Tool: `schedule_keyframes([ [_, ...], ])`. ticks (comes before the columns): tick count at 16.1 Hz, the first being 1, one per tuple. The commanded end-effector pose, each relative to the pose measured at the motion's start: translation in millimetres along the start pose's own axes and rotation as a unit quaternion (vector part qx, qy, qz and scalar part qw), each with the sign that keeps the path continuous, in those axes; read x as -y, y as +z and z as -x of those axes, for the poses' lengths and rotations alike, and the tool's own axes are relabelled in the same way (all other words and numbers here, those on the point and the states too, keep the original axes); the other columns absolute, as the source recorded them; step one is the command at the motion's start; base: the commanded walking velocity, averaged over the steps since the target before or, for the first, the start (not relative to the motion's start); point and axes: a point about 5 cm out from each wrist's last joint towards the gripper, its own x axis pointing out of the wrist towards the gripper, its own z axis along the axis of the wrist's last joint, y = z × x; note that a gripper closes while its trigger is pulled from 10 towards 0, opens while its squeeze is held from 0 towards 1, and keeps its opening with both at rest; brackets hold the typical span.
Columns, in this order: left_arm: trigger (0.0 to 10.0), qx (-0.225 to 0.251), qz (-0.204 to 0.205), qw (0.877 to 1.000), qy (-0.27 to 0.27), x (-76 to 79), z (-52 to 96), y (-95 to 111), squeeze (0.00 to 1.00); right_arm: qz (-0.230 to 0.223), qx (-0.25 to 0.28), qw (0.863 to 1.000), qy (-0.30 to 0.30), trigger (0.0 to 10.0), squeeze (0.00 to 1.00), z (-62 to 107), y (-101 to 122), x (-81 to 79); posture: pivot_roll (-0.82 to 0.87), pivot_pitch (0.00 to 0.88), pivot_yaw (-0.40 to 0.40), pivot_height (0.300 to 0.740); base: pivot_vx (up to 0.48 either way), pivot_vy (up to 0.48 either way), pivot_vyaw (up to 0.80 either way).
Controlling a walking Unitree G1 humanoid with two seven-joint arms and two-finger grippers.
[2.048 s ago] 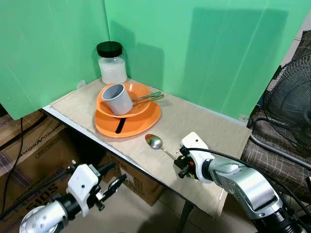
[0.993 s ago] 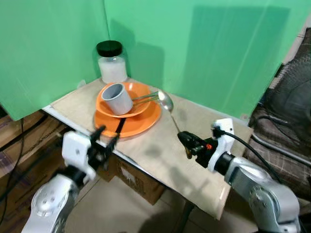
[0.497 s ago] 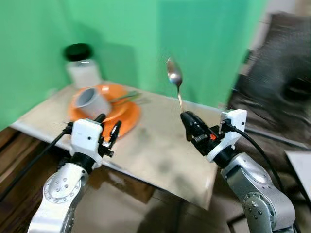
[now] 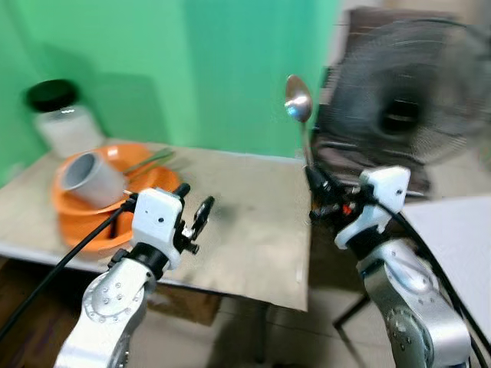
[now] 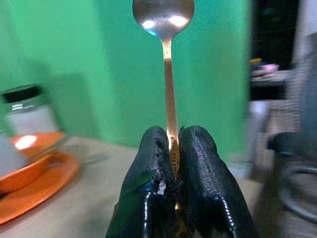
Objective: Setting the table
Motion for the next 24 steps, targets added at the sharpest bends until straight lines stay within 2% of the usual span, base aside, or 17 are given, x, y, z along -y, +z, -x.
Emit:
schedule_keyframes([
  [1, 10.0, 0.006, -0.005, 1.000, 0.030, -3.8, 0.0, 6.3, 0.00, -0.005, 0.009, 1.000, -0.012, 10.0, 0.00, -1.5, 7.4, 1.8, -0.05, 0.000, 0.027, 0.740, 0.000, 0.000, -0.80],
  [3, 10.0, 0.010, 0.005, 0.998, 0.060, -2.1, -1.5, 9.6, 0.00, -0.010, 0.004, 1.000, -0.029, 10.0, 0.00, -4.3, 9.5, 7.1, -0.03, 0.000, 0.021, 0.740, 0.000, 0.000, -0.30],
  [9, 10.0, -0.003, 0.006, 0.997, 0.080, -6.3, 0.5, 11.0, 0.00, -0.026, -0.018, 0.999, -0.016, 10.0, 0.00, -8.4, 5.5, 3.7, -0.02, 0.000, 0.021, 0.740, 0.000, 0.000, 0.00],
  [13, 10.0, -0.008, 0.002, 0.997, 0.071, -5.7, -4.9, 12.1, 0.00, -0.028, -0.026, 0.999, -0.018, 10.0, 0.00, -9.9, 4.4, 4.4, -0.03, 0.000, 0.033, 0.740, 0.000, 0.000, 0.00],
  [24, 10.0, -0.015, 0.011, 0.999, 0.044, 0.4, -7.3, 9.9, 0.00, -0.018, -0.045, 0.998, -0.029, 10.0, 0.00, -5.9, 1.6, 6.4, -0.05, 0.009, 0.041, 0.740, 0.000, 0.000, 0.00],
])
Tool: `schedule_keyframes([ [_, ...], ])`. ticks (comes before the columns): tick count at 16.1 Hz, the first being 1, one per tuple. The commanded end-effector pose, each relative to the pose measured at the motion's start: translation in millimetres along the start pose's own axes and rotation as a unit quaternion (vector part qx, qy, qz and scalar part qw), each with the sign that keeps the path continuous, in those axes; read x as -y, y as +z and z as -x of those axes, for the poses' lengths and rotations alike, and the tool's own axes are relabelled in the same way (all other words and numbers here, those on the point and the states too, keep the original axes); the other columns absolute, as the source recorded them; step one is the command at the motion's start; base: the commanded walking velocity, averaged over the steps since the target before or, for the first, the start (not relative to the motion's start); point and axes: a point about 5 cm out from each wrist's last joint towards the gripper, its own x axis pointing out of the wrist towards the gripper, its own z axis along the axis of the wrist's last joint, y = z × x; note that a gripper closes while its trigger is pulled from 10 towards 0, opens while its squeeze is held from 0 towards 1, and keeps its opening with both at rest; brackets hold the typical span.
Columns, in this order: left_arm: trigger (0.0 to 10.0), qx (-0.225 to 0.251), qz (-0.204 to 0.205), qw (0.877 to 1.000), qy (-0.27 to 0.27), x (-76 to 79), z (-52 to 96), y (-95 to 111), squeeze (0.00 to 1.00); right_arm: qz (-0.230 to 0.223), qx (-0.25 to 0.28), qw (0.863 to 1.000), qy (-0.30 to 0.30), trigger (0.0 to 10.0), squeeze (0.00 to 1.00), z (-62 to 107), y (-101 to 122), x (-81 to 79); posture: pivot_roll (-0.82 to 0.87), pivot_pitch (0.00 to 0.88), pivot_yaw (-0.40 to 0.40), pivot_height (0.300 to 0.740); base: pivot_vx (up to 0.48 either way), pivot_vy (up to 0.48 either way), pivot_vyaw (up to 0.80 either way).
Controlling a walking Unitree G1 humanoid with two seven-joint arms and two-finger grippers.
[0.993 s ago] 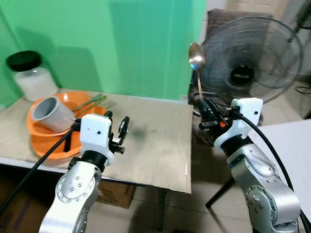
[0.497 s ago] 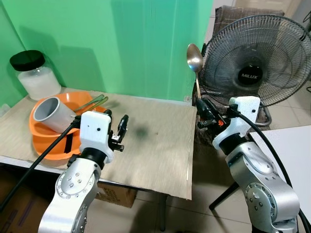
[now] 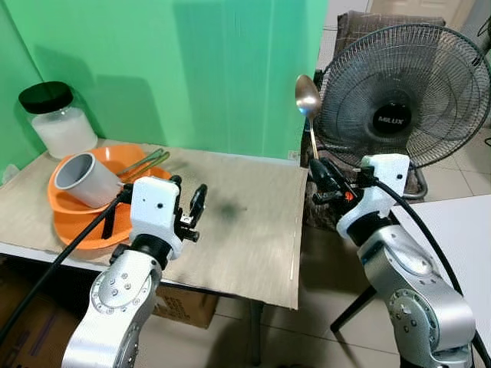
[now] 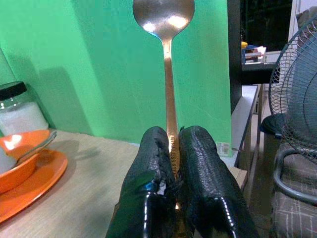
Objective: Setting the table
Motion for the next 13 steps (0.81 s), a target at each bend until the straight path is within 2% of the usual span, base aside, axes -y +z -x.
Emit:
schedule_keyframes([
  [1, 10.0, -0.001, -0.002, 1.000, -0.007, 1.4, -2.0, 0.3, 0.00, -0.001, -0.004, 1.000, 0.000, 10.0, 0.00, 1.0, -0.7, -0.7, -0.05, 0.009, 0.040, 0.740, 0.000, 0.000, 0.00],
  [5, 10.0, -0.003, -0.005, 1.000, -0.009, 1.5, -1.2, -0.9, 0.00, 0.000, -0.006, 1.000, 0.001, 10.0, 0.00, 0.6, -1.0, -0.4, -0.05, 0.009, 0.037, 0.740, 0.000, 0.000, 0.00],
  [13, 10.0, -0.007, -0.008, 1.000, -0.013, 3.1, -0.6, -2.5, 0.00, 0.001, -0.009, 1.000, 0.007, 10.0, 0.00, -0.2, -1.1, -1.3, -0.05, 0.009, 0.032, 0.740, -0.290, 0.000, 0.00],
])
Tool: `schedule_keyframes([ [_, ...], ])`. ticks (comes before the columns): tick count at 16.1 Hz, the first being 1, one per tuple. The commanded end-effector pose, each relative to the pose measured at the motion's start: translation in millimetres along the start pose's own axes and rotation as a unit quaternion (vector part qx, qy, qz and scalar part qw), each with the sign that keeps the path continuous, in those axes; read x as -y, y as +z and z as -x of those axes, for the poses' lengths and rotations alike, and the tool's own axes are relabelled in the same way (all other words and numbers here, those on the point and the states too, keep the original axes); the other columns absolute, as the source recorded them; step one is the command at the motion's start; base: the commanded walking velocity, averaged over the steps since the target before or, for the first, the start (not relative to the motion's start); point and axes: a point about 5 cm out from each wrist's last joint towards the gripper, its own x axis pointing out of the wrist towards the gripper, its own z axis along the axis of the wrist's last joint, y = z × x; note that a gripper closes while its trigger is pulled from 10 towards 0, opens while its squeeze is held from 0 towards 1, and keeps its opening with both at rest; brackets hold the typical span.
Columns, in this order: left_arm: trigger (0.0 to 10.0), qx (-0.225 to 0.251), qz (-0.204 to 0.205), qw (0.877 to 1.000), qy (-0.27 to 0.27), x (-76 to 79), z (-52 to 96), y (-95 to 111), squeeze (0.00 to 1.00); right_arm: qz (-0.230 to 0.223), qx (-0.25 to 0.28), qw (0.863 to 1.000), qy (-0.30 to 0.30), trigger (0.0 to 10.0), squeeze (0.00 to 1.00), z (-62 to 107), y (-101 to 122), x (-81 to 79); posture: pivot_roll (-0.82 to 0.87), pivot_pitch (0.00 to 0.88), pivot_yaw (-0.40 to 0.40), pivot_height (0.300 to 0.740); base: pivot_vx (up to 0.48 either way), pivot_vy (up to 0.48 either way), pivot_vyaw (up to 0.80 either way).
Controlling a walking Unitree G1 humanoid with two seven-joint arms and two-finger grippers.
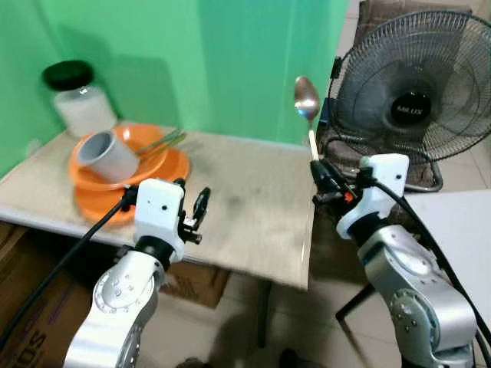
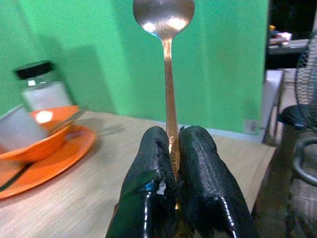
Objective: Setting the table
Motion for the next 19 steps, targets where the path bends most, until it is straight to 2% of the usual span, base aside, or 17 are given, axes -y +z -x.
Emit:
schedule_keyframes([
  [1, 10.0, 0.001, -0.002, 1.000, -0.004, 0.8, 0.3, 0.4, 0.00, -0.001, -0.004, 1.000, 0.001, 10.0, 0.00, 0.2, 0.4, 0.8, -0.05, 0.009, 0.032, 0.740, -0.315, 0.000, 0.00],
  [8, 10.0, 0.001, -0.003, 1.000, -0.006, 0.5, 1.1, 0.2, 0.00, 0.000, -0.005, 1.000, -0.003, 10.0, 0.00, 0.4, 0.3, 0.2, -0.05, 0.012, 0.033, 0.740, -0.297, 0.000, 0.00],
  [10, 10.0, -0.002, -0.004, 1.000, -0.007, 0.7, 1.4, -0.5, 0.00, 0.003, -0.004, 1.000, -0.005, 10.0, 0.00, 0.9, 0.6, -0.2, -0.06, 0.013, 0.035, 0.740, 0.000, 0.000, 0.00],
  [12, 10.0, 0.000, -0.003, 1.000, -0.007, 1.0, 1.6, -0.4, 0.00, 0.003, -0.001, 1.000, -0.004, 10.0, 0.00, 1.1, 2.0, -0.9, -0.06, 0.015, 0.036, 0.740, 0.000, 0.000, -0.80],
  [16, 10.0, 0.002, -0.005, 1.000, -0.007, 2.3, 0.5, -0.1, 0.00, 0.003, 0.002, 1.000, -0.004, 10.0, 0.00, 1.8, 3.4, -1.8, -0.06, 0.018, 0.036, 0.740, 0.000, 0.000, 0.00],
  [19, 10.0, 0.007, -0.006, 1.000, 0.019, -0.1, -1.6, 0.6, 0.00, 0.006, 0.002, 1.000, -0.005, 10.0, 0.00, 2.2, 4.3, -1.7, -0.07, 0.020, 0.032, 0.740, 0.000, 0.000, -0.27],
])
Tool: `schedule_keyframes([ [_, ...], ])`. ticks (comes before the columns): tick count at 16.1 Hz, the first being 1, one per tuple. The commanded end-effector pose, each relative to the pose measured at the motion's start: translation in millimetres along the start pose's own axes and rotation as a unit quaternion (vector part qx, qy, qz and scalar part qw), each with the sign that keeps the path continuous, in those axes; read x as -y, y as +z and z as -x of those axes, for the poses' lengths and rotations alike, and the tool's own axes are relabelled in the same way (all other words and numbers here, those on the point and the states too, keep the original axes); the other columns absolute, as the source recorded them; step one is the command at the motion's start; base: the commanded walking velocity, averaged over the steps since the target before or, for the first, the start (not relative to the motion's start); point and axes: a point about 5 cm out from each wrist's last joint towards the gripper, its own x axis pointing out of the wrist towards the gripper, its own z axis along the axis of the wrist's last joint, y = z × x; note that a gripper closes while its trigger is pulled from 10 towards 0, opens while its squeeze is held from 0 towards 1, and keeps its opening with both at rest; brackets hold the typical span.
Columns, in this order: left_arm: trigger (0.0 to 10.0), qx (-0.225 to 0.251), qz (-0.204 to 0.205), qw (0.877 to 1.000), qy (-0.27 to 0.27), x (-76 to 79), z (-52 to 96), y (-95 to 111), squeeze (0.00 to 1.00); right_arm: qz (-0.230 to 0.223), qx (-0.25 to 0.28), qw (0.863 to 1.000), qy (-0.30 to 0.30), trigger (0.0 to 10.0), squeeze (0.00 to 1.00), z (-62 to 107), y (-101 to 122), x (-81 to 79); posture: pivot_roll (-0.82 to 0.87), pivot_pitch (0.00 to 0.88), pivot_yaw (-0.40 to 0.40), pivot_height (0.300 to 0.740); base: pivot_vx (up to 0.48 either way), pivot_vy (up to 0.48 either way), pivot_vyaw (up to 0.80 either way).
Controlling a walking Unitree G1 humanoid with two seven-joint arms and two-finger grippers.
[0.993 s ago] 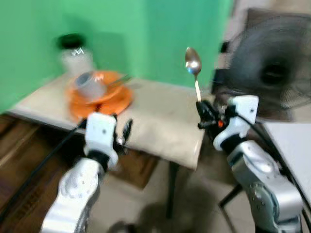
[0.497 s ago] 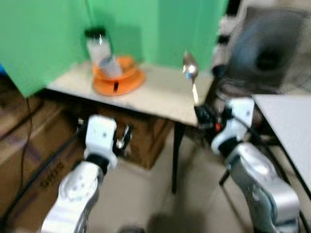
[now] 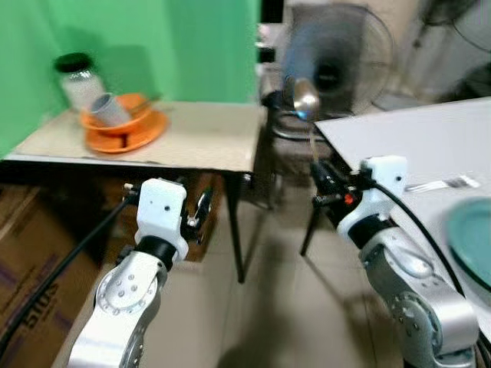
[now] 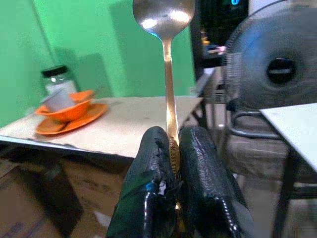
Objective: Setting the table
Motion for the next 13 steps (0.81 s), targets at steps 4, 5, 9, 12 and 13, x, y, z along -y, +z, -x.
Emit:
schedule_keyframes([
  [4, 10.0, -0.003, -0.002, 1.000, 0.028, -9.1, 0.6, -2.5, 0.00, 0.007, 0.004, 1.000, 0.008, 10.0, 0.00, -1.3, 4.3, -3.4, -0.07, 0.019, 0.022, 0.740, 0.000, 0.000, -0.60],
  [5, 10.0, -0.003, -0.002, 1.000, 0.029, -9.7, 0.8, -2.6, 0.00, 0.008, 0.004, 1.000, 0.008, 10.0, 0.00, -1.6, 4.3, -3.5, -0.07, 0.019, 0.022, 0.740, 0.000, 0.000, -0.80],
  [9, 10.0, -0.004, -0.001, 1.000, 0.031, -10.1, 1.7, -3.4, 0.00, 0.011, 0.004, 1.000, 0.010, 10.0, 0.00, -2.5, 4.2, -4.5, -0.06, 0.015, 0.016, 0.740, 0.000, 0.000, -0.20],
  [12, 10.0, -0.003, 0.000, 1.000, 0.030, -10.1, 2.1, -3.3, 0.00, 0.012, 0.003, 1.000, 0.013, 10.0, 0.00, -3.1, 4.4, -5.2, -0.06, 0.013, 0.010, 0.740, 0.000, 0.000, -0.53],
  [13, 10.0, -0.002, -0.001, 1.000, 0.029, -10.1, 2.6, -2.8, 0.00, 0.013, 0.003, 1.000, 0.014, 10.0, 0.00, -3.1, 4.4, -5.3, -0.06, 0.010, 0.008, 0.740, 0.000, 0.000, 0.00],
])
